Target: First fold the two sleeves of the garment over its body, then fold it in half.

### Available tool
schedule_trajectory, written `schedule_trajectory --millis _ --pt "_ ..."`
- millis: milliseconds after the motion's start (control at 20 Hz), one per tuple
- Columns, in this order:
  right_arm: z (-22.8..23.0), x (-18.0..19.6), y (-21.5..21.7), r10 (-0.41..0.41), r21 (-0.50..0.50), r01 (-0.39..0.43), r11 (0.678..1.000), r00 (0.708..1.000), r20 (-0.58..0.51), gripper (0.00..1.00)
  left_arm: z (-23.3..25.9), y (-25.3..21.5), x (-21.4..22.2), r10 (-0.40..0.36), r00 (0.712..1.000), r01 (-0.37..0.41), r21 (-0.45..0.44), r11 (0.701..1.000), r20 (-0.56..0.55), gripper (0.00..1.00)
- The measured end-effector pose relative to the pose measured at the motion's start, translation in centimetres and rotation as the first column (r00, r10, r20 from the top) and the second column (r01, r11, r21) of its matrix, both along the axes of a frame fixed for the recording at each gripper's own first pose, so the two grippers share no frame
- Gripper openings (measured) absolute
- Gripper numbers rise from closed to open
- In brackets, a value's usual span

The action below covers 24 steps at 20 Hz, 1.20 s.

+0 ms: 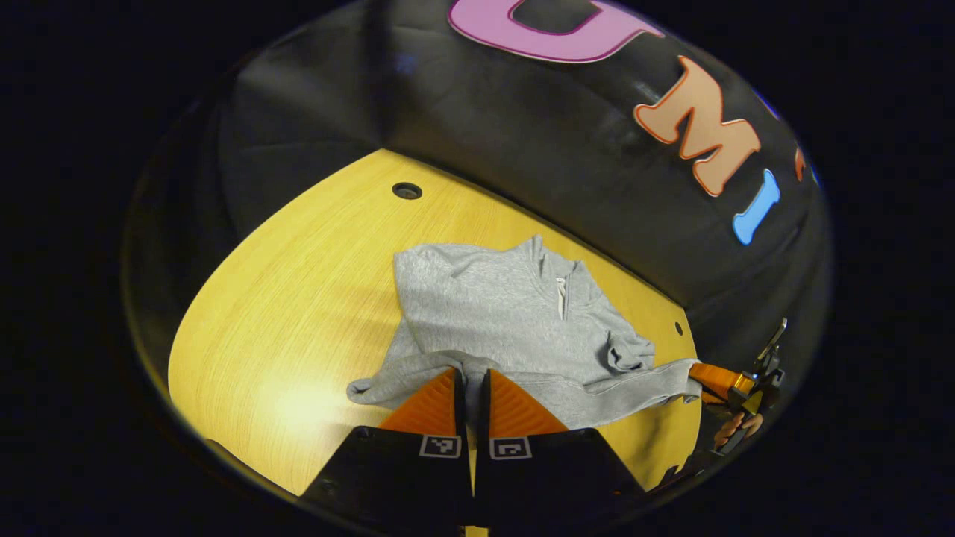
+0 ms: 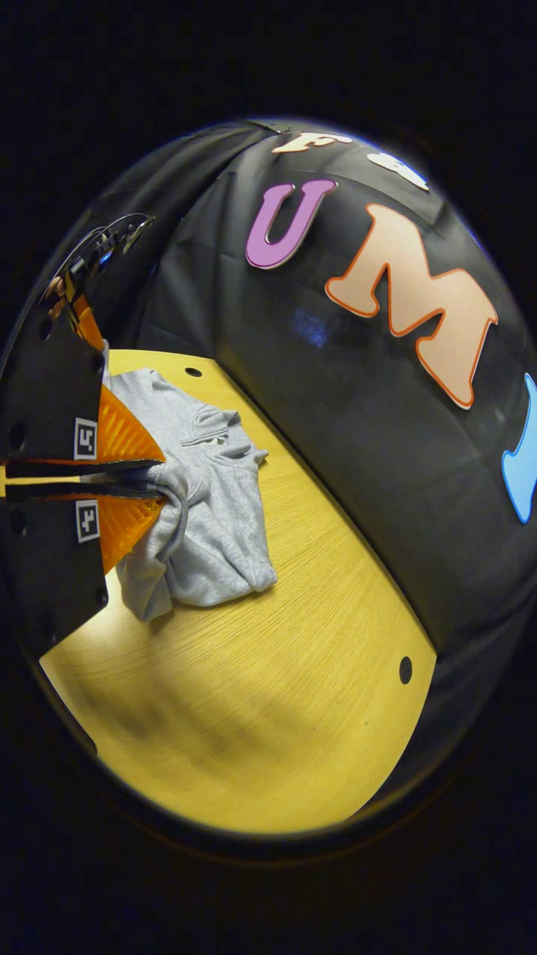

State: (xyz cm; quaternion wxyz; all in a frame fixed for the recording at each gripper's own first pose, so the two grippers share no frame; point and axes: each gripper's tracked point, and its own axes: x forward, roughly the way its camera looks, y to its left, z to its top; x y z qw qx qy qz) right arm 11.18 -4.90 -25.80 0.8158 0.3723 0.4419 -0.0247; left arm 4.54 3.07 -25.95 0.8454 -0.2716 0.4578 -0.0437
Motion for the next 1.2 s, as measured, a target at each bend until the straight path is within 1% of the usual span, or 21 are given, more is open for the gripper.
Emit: schedule_trajectory --millis 50,150,250,300,350,400,450,500,550,600,650,700,750,850,950,1000,1100,1200 --pt "-0.7 0.5 0.1 -0.007 -0.001 0.007 1.0 1.0 -0.013 0.08 -0.9 0.0 0.3 0.01 0.999 -0.011 -0.017 1.0 -0.042 0.0" --pt "-2.6 1.4 -0.1 -0.029 -0.027 0.028 0.999 0.999 -0.045 0.08 -2.5 0.2 1.0 0.036 0.994 -0.041 -0.054 0.998 -0.1 0.0" --pt "-3.9 1.8 0.1 -0.048 -0.022 0.046 0.999 0.996 -0.076 0.08 -3.7 0.6 1.6 0.086 0.985 -0.101 -0.09 0.991 -0.151 0.0" --pt "-4.6 2.1 0.3 -0.052 -0.022 0.05 0.998 0.995 -0.088 0.14 -4.2 0.5 1.6 0.096 0.981 -0.115 -0.103 0.988 -0.169 0.0" --pt "-5.0 2.2 0.3 -0.051 -0.029 0.048 0.998 0.994 -0.098 0.14 -4.5 0.5 1.6 0.095 0.979 -0.115 -0.104 0.988 -0.18 0.02" --pt "-5.3 2.5 0.7 -0.045 -0.032 0.042 0.999 0.994 -0.097 0.12 -4.7 0.5 1.7 0.09 0.979 -0.109 -0.098 0.989 -0.182 0.04" --pt "-5.1 2.5 0.7 -0.037 -0.049 0.032 0.998 0.995 -0.098 0.19 -4.5 0.6 2.1 0.087 0.982 -0.102 -0.087 0.991 -0.166 0.08" --pt "-4.8 2.8 0.9 -0.027 -0.052 0.023 0.998 0.996 -0.087 0.23 -4.1 0.9 2.5 0.091 0.987 -0.101 -0.071 0.992 -0.131 0.11" --pt "-4.4 3.2 1.2 -0.018 -0.056 0.014 0.998 0.998 -0.068 0.24 -3.6 1.3 3.6 0.092 0.993 -0.097 -0.059 0.994 -0.078 0.24" --pt "-3.7 3.6 1.3 -0.01 -0.065 0.007 0.998 0.999 -0.044 0.3 -2.8 1.7 4.6 0.097 0.995 -0.098 -0.04 0.994 -0.025 0.29" --pt "-2.9 4.2 1.4 -0.004 -0.081 0.004 0.997 1.0 -0.009 0.53 -2.1 2.0 5.6 0.103 0.994 -0.103 -0.018 0.995 0.026 0.35" --pt "-2.5 4.7 1.0 0.0 -0.127 0.004 0.992 1.0 0.024 0.76 -1.3 2.4 6.2 0.107 0.992 -0.108 0.005 0.994 0.071 0.44" --pt "-1.3 5.0 0.2 0.008 -0.177 0.004 0.984 0.998 0.067 0.98 -0.3 2.6 6.6 0.108 0.988 -0.111 0.026 0.993 0.113 0.75" --pt "1.3 5.5 -0.7 0.043 -0.268 0.0 0.963 0.987 0.157 0.98 1.9 3.3 7.0 0.101 0.975 -0.12 0.084 0.989 0.198 0.98" --pt "4.2 5.0 -1.1 0.099 -0.361 -0.005 0.933 0.966 0.241 0.98 4.4 4.3 7.3 0.071 0.948 -0.135 0.19 0.972 0.311 0.96" --pt "5.6 4.5 -1.5 0.128 -0.417 0.0 0.909 0.951 0.28 0.98 5.8 5.0 7.2 0.043 0.931 -0.145 0.259 0.955 0.364 0.96" --pt "8.4 3.4 -1.9 0.196 -0.525 0.02 0.851 0.915 0.352 0.98 8.8 5.8 6.6 -0.018 0.888 -0.175 0.374 0.911 0.459 0.96" --pt "11.0 1.9 -1.2 0.269 -0.6 0.034 0.799 0.872 0.409 0.98 11.2 5.7 5.2 -0.072 0.852 -0.194 0.44 0.877 0.519 0.95"
